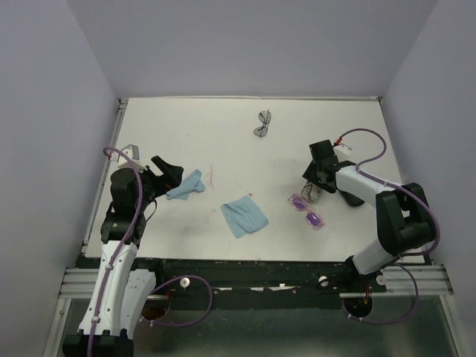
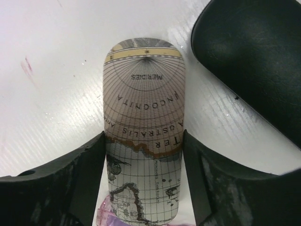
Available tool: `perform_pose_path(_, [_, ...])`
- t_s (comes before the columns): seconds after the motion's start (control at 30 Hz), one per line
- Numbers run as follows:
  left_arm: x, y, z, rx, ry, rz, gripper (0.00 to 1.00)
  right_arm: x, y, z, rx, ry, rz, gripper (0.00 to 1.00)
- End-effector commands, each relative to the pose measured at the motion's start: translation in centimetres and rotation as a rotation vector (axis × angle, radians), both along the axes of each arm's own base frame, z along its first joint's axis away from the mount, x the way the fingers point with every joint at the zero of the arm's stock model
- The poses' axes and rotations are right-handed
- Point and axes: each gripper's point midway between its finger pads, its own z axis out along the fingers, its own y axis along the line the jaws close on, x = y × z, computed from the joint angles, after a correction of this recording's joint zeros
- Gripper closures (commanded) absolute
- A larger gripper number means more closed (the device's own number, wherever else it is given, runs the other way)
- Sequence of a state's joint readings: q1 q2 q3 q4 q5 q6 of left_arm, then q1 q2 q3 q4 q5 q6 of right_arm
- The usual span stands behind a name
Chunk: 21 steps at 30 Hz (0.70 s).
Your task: Organize the sunglasses
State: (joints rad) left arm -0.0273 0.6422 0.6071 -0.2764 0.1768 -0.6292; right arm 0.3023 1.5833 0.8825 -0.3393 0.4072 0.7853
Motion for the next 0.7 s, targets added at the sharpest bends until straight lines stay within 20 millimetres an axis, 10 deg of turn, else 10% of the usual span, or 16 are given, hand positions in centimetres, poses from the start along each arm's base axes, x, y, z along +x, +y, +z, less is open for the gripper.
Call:
perform_pose_path(0.0, [0.3, -0.3, 0.0, -0.011, 0.003, -0.013, 0.01, 1.2, 1.3, -0.2, 0.044, -0.045, 0.027, 0.31])
perform_pose_path(0.37, [-0.3, -0.8, 0.1, -0.025, 0.004, -0.040, 0.01, 2.5, 3.2, 4.1, 0.087, -0.180, 0.192, 0.73])
perform_pose_path(0.5, [-1.8, -4.5, 2.4, -0.056, -0.114, -0.293, 0.01, 2.0, 8.1, 9.1, 0.232, -0.340, 0.525, 0.80])
perform_pose_path(0.67, [-6.4, -10.5, 6.7, -0.219, -0.417, -0.743, 0.01, -3.2, 15.4, 16.1, 0.525, -0.571, 1.023, 0.85])
